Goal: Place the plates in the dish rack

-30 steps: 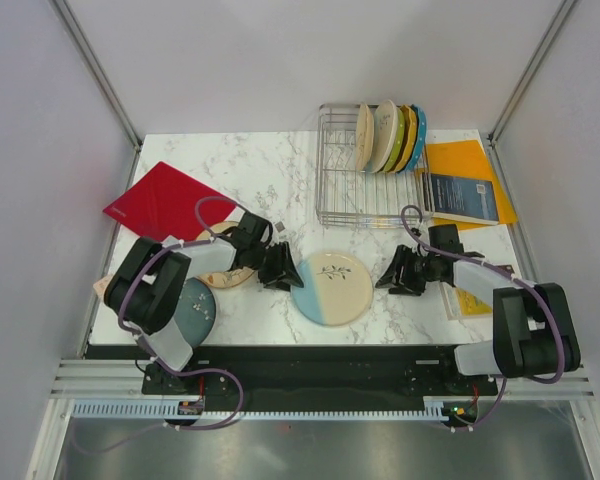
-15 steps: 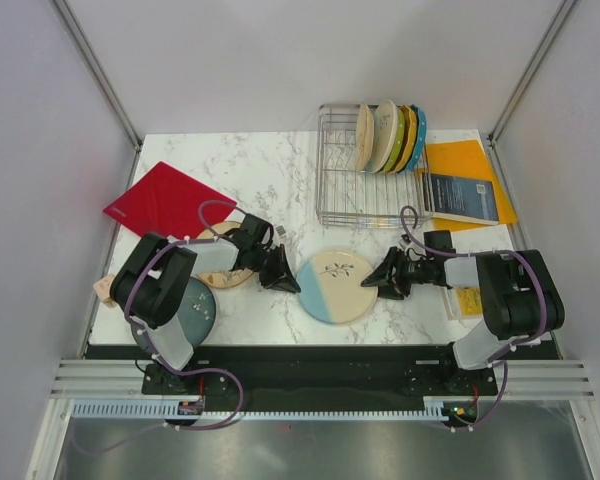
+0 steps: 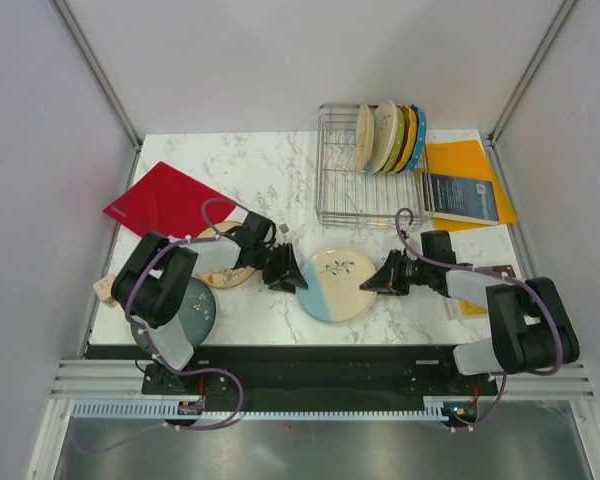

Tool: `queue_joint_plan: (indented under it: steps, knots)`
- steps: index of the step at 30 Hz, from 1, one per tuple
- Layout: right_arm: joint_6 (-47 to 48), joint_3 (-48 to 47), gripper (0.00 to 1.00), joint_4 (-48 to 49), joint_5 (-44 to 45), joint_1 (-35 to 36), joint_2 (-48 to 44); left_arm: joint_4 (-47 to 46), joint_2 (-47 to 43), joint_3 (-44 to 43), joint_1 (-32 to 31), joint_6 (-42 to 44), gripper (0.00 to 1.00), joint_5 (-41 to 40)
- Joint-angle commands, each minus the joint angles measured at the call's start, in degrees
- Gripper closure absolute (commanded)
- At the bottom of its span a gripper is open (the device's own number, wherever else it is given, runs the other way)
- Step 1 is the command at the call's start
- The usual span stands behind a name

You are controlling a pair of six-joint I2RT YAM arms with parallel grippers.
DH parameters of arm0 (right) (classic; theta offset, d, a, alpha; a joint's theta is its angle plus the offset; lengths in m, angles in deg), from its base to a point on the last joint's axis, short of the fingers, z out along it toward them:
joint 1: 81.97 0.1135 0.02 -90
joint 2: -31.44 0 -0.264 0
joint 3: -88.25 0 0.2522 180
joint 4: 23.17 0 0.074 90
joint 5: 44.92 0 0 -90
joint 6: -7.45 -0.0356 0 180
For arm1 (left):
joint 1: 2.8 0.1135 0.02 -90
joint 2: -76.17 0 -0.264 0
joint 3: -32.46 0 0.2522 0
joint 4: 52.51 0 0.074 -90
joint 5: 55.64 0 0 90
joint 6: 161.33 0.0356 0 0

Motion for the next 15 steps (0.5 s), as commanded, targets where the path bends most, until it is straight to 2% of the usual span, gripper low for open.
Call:
queue_joint_plan:
  steps: [1,2,5,6,7,8,9,11,14,15]
  knots:
    - [8.5,-6.6,1.0,-14.8,4.9,1.0,-9.3,6.8,-4.1,-4.8,-1.5,5.4,0.47,-4.9]
    - [11.9,-8.3,1.0,-17.9,4.7,0.9,-10.9,9.0,-7.8,-6.0,-0.3,7.0,0.41,-6.1]
    - [17.4,-15.7,1.0,-27.6,3.3,1.0,-16.1,15.2,-14.4,-11.2,2.6,13.2,0.34,-11.9]
    - [18.9,-20.4,1.0,-29.8,2.5,1.0,-16.8,16.0,-19.2,-12.7,3.0,14.9,0.31,-17.7]
    - [21.1,-23.1,1.0,-34.6,2.1,1.0,-16.6,16.4,-21.5,-15.2,3.7,18.1,0.28,-19.9]
    - [23.0,-25.9,1.0,-37.2,1.5,1.0,-16.1,16.4,-24.0,-16.2,5.0,19.5,0.19,-22.0]
    - [26.7,-31.8,1.0,-39.4,0.7,1.0,-14.3,16.2,-27.7,-17.1,5.4,20.8,0.14,-26.3]
    - [29.1,-38.0,1.0,-44.3,-0.7,1.2,-11.9,15.0,-30.8,-18.2,5.5,24.6,0.06,-29.9]
    - [28.8,-51.5,1.0,-44.1,1.7,1.3,-5.7,13.6,-33.2,-18.1,5.7,26.2,0.06,-33.8]
    - [27.3,-58.7,1.0,-43.0,3.8,1.2,-1.8,13.5,-33.6,-17.7,6.1,25.9,0.06,-33.6]
